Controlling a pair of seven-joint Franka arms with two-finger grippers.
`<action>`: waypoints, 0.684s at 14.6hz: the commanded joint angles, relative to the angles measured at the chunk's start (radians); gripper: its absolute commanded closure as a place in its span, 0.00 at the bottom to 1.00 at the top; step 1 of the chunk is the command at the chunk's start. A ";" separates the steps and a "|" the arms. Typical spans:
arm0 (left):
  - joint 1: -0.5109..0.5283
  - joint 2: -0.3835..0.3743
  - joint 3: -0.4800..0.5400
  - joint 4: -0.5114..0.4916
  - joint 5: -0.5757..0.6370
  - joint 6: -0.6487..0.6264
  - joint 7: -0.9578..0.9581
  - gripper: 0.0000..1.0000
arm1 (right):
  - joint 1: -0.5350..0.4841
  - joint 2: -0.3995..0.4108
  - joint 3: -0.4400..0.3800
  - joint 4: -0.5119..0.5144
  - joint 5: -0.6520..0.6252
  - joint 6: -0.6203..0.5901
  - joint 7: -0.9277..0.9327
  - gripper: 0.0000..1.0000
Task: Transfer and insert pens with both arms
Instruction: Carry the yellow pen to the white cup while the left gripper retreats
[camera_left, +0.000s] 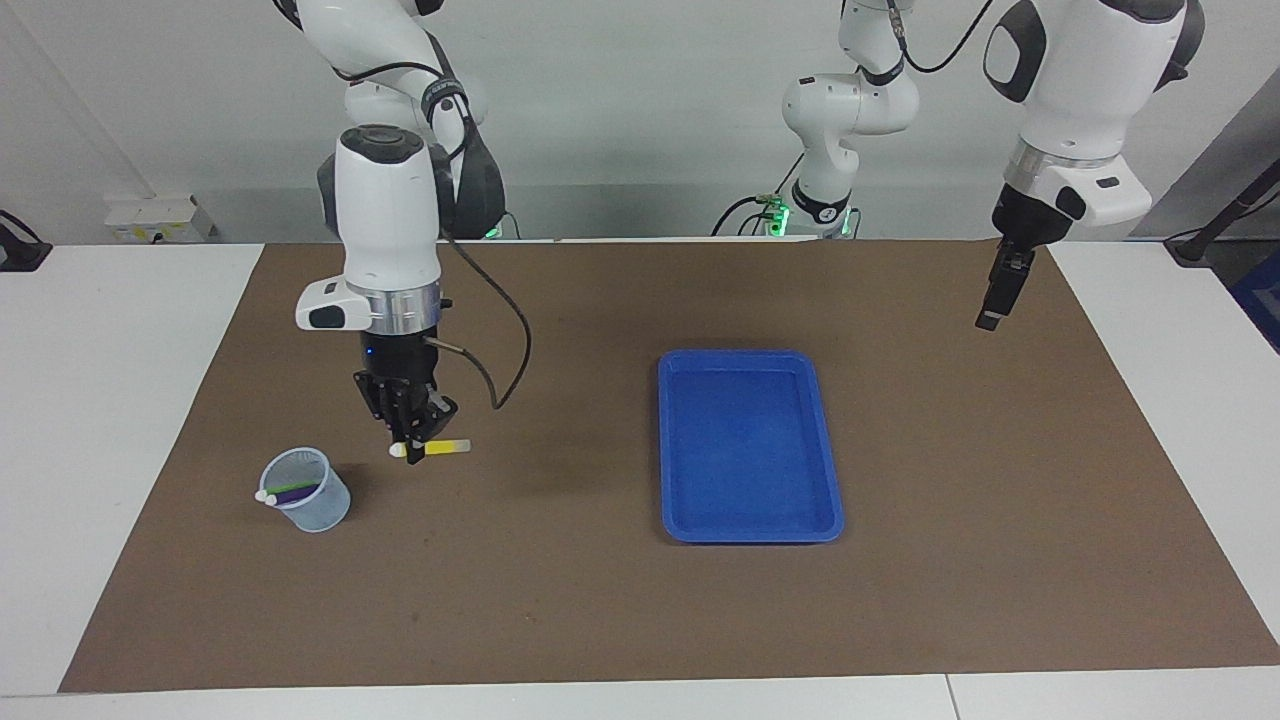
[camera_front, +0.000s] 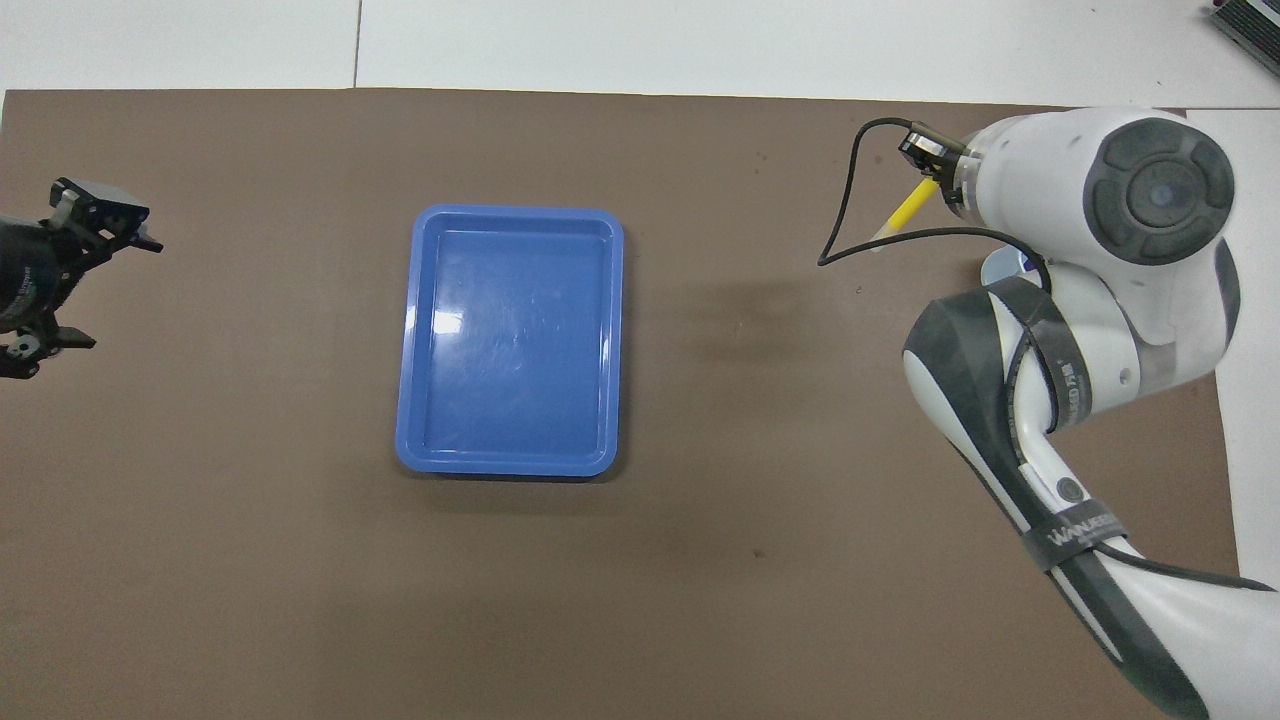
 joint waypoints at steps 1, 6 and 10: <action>0.053 -0.022 -0.008 -0.027 -0.022 0.018 0.175 0.00 | -0.071 -0.047 0.013 -0.099 -0.057 0.108 -0.103 1.00; 0.091 -0.005 -0.002 0.016 -0.025 0.014 0.471 0.00 | -0.206 -0.044 0.015 -0.156 -0.059 0.277 -0.357 1.00; 0.093 0.068 0.001 0.092 -0.051 -0.008 0.511 0.00 | -0.281 -0.036 0.015 -0.211 -0.059 0.387 -0.462 1.00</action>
